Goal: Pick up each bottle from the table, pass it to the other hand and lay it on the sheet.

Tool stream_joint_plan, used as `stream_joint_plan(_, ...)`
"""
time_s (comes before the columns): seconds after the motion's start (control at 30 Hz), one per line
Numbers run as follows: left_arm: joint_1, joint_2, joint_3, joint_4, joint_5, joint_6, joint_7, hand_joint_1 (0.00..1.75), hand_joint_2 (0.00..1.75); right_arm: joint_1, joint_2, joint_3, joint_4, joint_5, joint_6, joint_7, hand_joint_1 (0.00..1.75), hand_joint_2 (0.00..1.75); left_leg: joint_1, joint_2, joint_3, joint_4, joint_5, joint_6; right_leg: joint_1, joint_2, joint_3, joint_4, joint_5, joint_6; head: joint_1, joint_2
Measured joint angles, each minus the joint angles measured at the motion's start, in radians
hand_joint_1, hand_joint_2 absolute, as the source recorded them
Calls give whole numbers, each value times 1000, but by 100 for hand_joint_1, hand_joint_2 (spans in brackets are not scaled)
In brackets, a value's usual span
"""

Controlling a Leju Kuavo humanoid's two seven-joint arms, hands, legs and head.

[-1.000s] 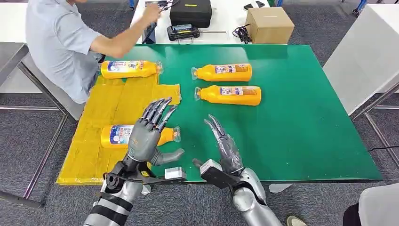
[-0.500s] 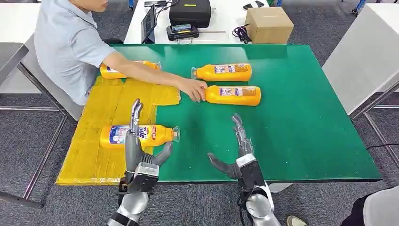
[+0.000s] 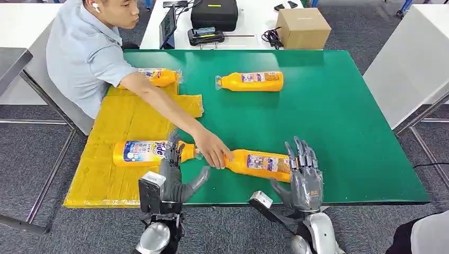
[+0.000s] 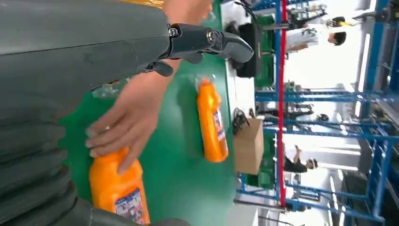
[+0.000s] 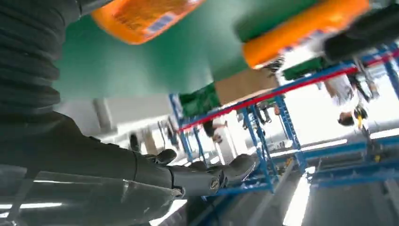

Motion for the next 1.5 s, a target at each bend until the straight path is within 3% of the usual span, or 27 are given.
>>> stream_joint_plan(0.27,13,19,-35,-24,-43,-48,23,0,175,-92,-69,36,127,66,17,59,0,175,0,0,0,0,0,0,0,0,0,0,0,0,0,0)
stream_joint_plan(0.5,23,25,-38,-24,-53,-86,18,0,175,-170,-98,51,241,-145,205,22,0,175,0,0,0,0,0,0,0,0,0,0,0,0,0,0)
stream_joint_plan(0.83,20,37,-66,-24,-63,-150,99,0,175,-302,-100,79,418,-166,270,-4,0,175,0,0,1,0,1,0,0,0,0,0,0,0,-1,0)
stream_joint_plan(1.5,7,37,-81,-20,-127,-150,138,0,175,-365,-79,207,475,-166,357,6,0,175,0,1,2,0,1,0,0,0,1,0,0,0,0,0)
